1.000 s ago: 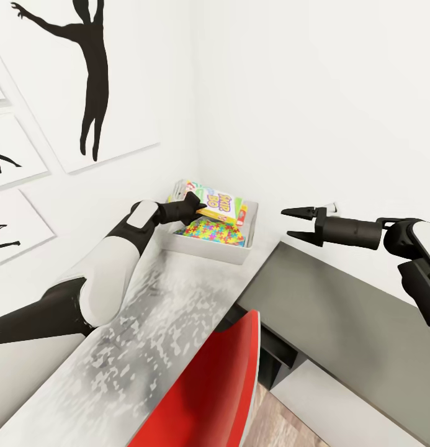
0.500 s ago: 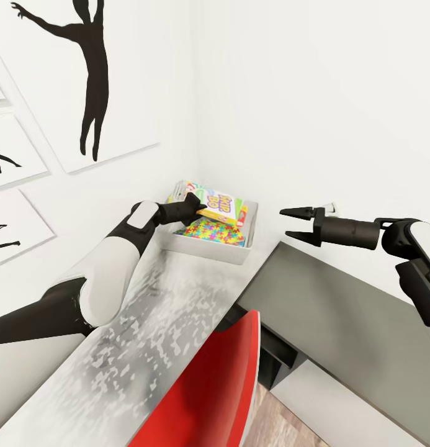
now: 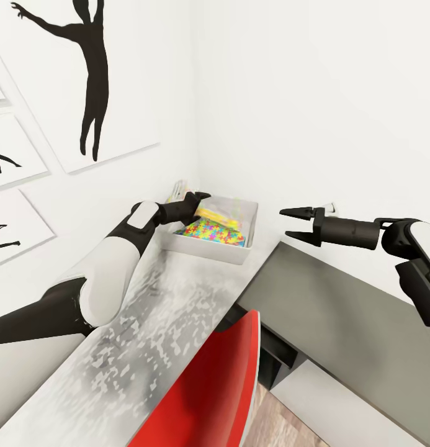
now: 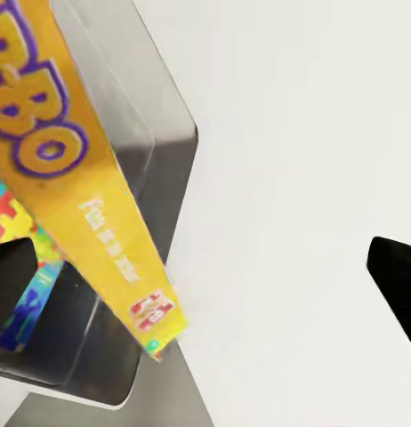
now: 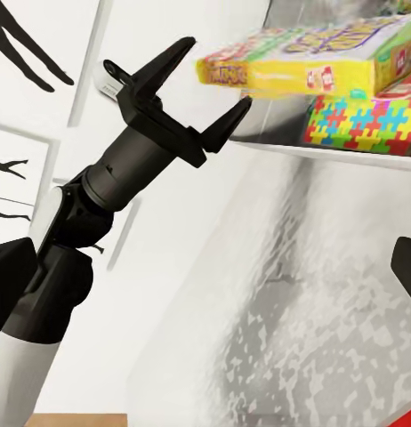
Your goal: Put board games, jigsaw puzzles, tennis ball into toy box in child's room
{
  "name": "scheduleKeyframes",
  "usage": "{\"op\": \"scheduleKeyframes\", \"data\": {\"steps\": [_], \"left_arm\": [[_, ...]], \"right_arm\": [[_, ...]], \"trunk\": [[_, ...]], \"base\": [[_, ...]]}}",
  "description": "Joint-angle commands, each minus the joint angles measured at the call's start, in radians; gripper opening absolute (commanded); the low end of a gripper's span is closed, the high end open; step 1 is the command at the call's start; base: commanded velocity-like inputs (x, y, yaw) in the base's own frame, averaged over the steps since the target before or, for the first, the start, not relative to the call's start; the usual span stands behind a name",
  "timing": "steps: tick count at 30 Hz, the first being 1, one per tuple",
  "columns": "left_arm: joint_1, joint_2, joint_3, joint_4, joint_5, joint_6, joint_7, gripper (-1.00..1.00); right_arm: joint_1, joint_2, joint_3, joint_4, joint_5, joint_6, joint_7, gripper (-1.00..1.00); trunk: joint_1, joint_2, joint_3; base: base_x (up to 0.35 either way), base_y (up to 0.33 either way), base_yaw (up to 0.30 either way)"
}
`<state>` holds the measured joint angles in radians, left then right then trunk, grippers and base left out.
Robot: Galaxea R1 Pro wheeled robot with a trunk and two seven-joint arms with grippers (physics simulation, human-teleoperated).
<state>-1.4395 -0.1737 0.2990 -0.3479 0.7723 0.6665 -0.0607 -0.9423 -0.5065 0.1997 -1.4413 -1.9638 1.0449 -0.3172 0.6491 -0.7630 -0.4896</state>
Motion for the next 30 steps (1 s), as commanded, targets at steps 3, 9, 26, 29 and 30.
{"op": "scheduleKeyframes", "data": {"steps": [3, 9, 26, 29, 30], "left_arm": [[-0.001, -0.001, 0.008, 0.000, -0.005, 0.005, -0.002, 1.00], [-0.001, -0.001, 0.008, -0.001, -0.005, 0.006, -0.002, 1.00], [-0.001, -0.001, -0.034, -0.037, -0.007, 0.016, -0.140, 1.00], [0.000, -0.001, -0.036, -0.105, -0.007, 0.039, -0.203, 1.00], [0.000, -0.001, -0.037, -0.133, -0.007, 0.058, -0.211, 1.00]], "right_arm": [[-0.001, -0.001, 0.001, -0.001, -0.011, 0.000, -0.010, 1.00], [-0.001, -0.004, 0.000, -0.003, -0.015, 0.000, -0.010, 1.00], [-0.001, -0.004, 0.000, 0.001, -0.016, 0.000, -0.010, 1.00], [-0.001, -0.003, 0.000, 0.002, -0.013, 0.000, -0.010, 1.00], [-0.001, -0.002, 0.000, 0.002, -0.011, 0.000, -0.010, 1.00]], "trunk": [[0.000, -0.001, -0.001], [0.000, -0.001, -0.001], [0.000, -0.001, -0.001], [0.000, -0.001, -0.001], [0.000, -0.001, -0.001]], "base": [[0.000, 0.000, 0.000], [0.000, 0.000, 0.000], [0.000, 0.000, 0.000], [-0.004, 0.000, 0.000], [-0.074, 0.000, 0.000]]}}
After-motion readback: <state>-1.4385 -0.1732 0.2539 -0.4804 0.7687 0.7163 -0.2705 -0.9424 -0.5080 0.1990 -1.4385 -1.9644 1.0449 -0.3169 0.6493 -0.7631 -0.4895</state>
